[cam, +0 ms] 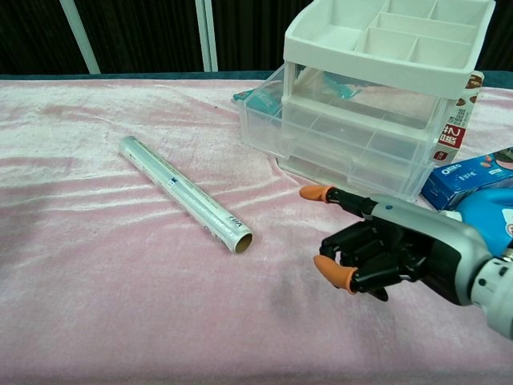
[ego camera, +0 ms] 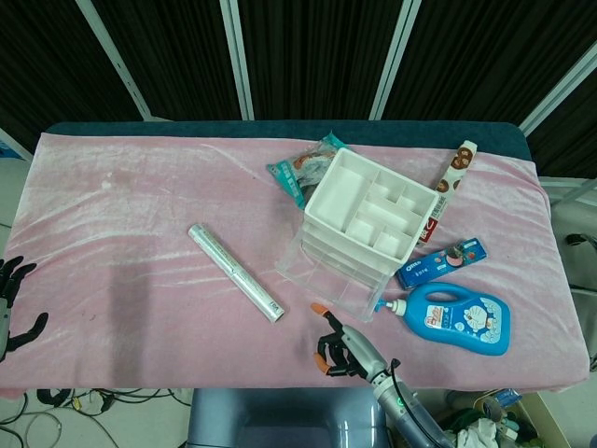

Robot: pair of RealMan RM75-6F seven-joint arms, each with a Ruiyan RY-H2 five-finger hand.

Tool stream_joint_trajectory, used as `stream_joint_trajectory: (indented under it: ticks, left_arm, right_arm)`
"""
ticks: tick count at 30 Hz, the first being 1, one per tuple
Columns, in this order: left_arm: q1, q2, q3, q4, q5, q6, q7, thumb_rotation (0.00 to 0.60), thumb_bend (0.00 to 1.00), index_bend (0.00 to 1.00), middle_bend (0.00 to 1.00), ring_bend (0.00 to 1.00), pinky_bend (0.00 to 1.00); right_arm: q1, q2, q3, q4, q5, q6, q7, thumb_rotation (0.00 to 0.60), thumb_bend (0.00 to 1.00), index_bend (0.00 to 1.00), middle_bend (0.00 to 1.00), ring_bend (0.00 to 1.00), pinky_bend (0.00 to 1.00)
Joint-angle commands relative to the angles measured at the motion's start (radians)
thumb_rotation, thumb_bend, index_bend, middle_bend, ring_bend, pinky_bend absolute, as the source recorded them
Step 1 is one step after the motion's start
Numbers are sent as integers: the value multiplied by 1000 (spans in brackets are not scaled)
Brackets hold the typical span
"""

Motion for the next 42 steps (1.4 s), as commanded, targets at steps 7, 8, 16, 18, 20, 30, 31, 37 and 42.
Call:
stream_joint_trajectory:
  ticks: [7,8,16,18,20,30,31,37,42]
  left_arm:
    - [2,-1,1,-3,2,4,5,600,303,163,87,20,12]
    - [3,-1,1,-3,1,5,5,600,303,163,87,20,12]
    - [3,-2,1,-4,1,5,9,600,303,163,87,20,13]
    - [3,-2,1,-5,2,6,9,600,303,163,87,20,12]
    - [4,-2,1,-5,2,7,9,600,303,163,87,20,12]
    - [5,-5,3,-4,13,15,14,600,303,163,87,20,12]
    - [5,-5,3,-4,14,16,15,600,303,163,86,20,12]
    - [2,-3,0,-7,8,11,25,600,303,163,86,20,11]
    - [1,3,6,-18,7,1,33,600,303,155,84,20,1]
  right_arm:
    - [-36,86,-59,3,-54,9,31,600,416,0,696,794,801]
    - [-40,100,-65,7,-60,11,39,600,416,0,696,793,801]
    - [-65,206,-77,36,-82,32,95,600,416,0,682,779,798]
    - [-73,238,-75,45,-81,40,120,600,416,0,677,774,797]
    - [-80,275,-75,56,-80,42,149,600,416,0,672,771,797]
    - [-124,451,-72,134,-85,74,278,600,381,0,552,691,727]
    - [-128,464,-70,150,-87,84,272,600,355,0,522,664,685]
    - [-178,494,-49,269,-77,224,18,600,217,0,251,352,345]
    - [-243,471,-34,311,-91,381,-158,600,192,0,185,281,289]
